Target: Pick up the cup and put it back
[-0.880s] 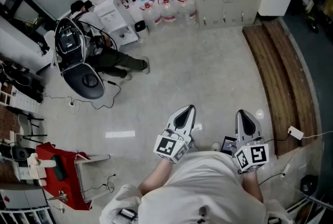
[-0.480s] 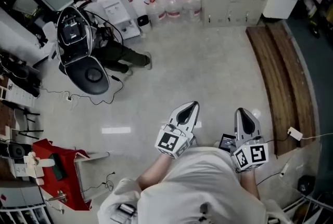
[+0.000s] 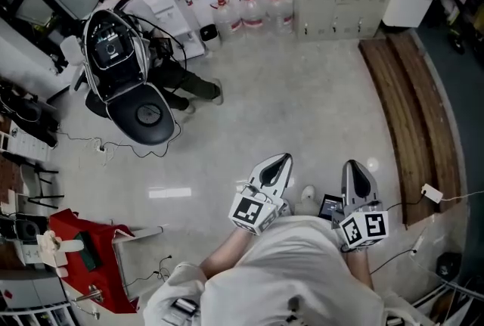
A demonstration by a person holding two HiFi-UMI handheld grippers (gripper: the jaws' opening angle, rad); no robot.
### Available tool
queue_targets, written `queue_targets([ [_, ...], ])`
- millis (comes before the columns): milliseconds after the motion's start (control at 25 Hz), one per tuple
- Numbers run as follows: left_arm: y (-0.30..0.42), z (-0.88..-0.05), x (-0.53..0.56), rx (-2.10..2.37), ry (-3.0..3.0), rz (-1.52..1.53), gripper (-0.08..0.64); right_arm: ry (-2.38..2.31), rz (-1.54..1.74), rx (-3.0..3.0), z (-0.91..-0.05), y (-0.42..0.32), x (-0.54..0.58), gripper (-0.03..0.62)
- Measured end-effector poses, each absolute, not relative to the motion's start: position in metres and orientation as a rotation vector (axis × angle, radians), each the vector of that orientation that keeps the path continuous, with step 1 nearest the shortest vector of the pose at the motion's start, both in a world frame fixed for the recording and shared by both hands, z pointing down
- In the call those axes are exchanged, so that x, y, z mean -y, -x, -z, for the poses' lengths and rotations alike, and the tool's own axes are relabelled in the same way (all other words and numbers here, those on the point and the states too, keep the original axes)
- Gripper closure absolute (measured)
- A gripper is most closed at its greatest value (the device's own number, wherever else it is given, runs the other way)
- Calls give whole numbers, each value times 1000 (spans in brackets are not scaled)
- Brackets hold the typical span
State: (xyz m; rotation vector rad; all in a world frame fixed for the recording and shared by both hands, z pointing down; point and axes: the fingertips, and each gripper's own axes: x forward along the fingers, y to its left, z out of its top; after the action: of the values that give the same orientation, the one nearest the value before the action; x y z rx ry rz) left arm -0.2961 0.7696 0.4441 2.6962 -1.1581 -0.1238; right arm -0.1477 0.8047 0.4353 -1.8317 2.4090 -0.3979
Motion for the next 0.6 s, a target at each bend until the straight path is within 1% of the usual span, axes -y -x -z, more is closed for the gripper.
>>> queue_targets([
  [320, 287, -448, -744, 1170, -2689, 113, 551, 1859, 453, -2378, -451, 132, -768, 561],
  [600, 273, -451, -672, 1236, -2673, 91, 552, 1800, 446, -2417, -460, 118, -685, 561],
])
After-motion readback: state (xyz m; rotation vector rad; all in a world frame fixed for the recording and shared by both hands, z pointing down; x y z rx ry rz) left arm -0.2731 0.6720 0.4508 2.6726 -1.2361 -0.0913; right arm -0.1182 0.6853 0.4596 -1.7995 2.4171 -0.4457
